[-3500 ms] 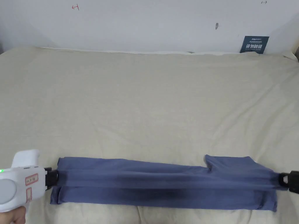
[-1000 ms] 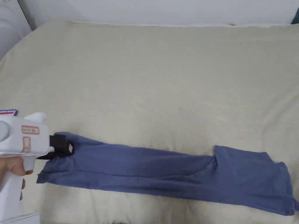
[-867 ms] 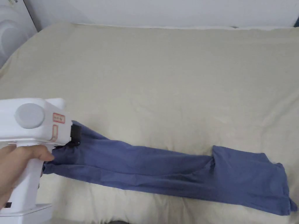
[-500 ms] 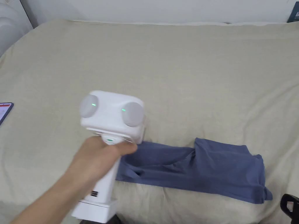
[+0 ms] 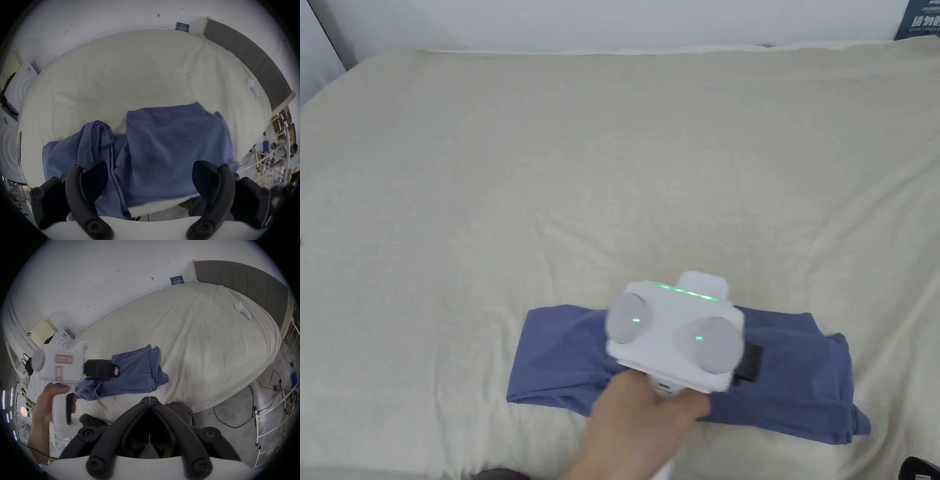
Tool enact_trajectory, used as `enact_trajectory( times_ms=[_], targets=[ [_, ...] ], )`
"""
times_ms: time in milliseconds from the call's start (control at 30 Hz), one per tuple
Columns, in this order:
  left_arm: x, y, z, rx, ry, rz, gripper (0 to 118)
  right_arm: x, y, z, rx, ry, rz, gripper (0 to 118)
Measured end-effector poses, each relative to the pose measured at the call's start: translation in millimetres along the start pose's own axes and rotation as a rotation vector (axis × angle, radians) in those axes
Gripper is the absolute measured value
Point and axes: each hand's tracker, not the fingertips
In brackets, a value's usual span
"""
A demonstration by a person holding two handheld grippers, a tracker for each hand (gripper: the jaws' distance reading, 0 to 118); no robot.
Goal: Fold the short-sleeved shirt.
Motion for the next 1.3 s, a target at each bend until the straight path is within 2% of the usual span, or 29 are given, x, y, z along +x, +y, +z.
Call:
enact_trajectory(
  times_ms=[33,67,100,233,300,367,467,533,600,633,667,700,767,900,1033,1133,1167,1200,1233,1267,1300],
  targets=[
    [-19.1,-1.7,11.8,-0.001,0.074,-0.012,19,-2.1,-1.0,-2.2,-0.005,0.013,-0.004,1],
    [-43.1,-5.4,16.2,0.01,0.128,0.029,0,-3.5,-2.3,-5.0,-0.011,0.028,-0.008,1],
    [-64.1,-7.8,20.7,0.032,0.221,0.071,0,-4.8,-3.3,-7.9,-0.022,0.04,-0.013,1],
    [-125.2,-8.0,-30.5,-0.125,0.744,0.019,0,-10.2,-9.9,-13.6,-0.046,0.078,-0.005,1],
    [-125.1,-13.2,-64.1,-0.202,0.8,0.047,0,-10.0,-13.2,-12.2,-0.045,0.089,-0.011,1],
    [-90.3,-17.7,-89.4,-0.259,0.761,0.01,0,-5.8,-15.4,-10.9,-0.054,0.105,-0.034,1],
    [18.2,-35.3,-120.6,-0.196,0.836,-0.287,0,1.9,-18.2,-6.6,-0.058,0.085,-0.068,1],
    [90.5,-43.6,-118.2,-0.11,0.745,-0.363,0,6.3,-17.7,-2.4,-0.06,0.056,-0.081,1],
    [136.5,-48.3,-101.9,0.014,0.656,-0.451,0,8.8,-17.2,4.9,-0.051,0.037,-0.079,1],
    [139.3,-43.0,-83.5,0.067,0.5,-0.426,0,9.5,-16.4,7.6,-0.046,0.025,-0.081,1],
    [135.4,-32.6,-68.0,0.076,0.212,-0.309,0,9.2,-14.6,9.7,-0.047,0.015,-0.079,1],
    [126.3,-25.7,-60.6,0.044,0.077,-0.199,0,9.2,-13.9,11.9,-0.043,0.013,-0.073,1],
    [91.1,-19.3,-44.3,-0.048,0.014,-0.114,0,5.6,-9.3,12.0,-0.034,0.0,-0.059,1],
    [-51.0,-10.5,-9.5,-0.017,-0.197,0.103,0,-10.0,3.8,-0.4,-0.01,0.016,-0.046,1],
    [-201.8,-39.1,9.4,-0.02,-0.23,0.337,0,-37.8,16.8,-26.5,-0.022,0.042,0.005,1],
    [-269.8,-60.7,3.6,-0.019,-0.282,0.455,0,-54.7,24.5,-46.7,-0.046,0.048,0.034,1],
    [-280.8,-64.0,1.1,-0.008,-0.314,0.474,9,-60.0,26.3,-52.1,-0.049,0.047,0.037,1],
    [-282.3,-64.0,0.0,-0.004,-0.309,0.491,35,-65.6,27.6,-57.3,-0.056,0.042,0.043,1],
    [-286.0,-63.1,-2.1,0.018,-0.333,0.473,83,-69.8,28.6,-61.7,-0.064,0.037,0.049,1],
    [-290.3,-62.1,-8.7,0.034,-0.376,0.481,118,-73.7,29.0,-65.5,-0.071,0.032,0.055,1],
    [-293.7,-61.7,-20.4,0.019,-0.464,0.499,117,-77.4,28.9,-68.7,-0.077,0.028,0.059,1]
  ],
)
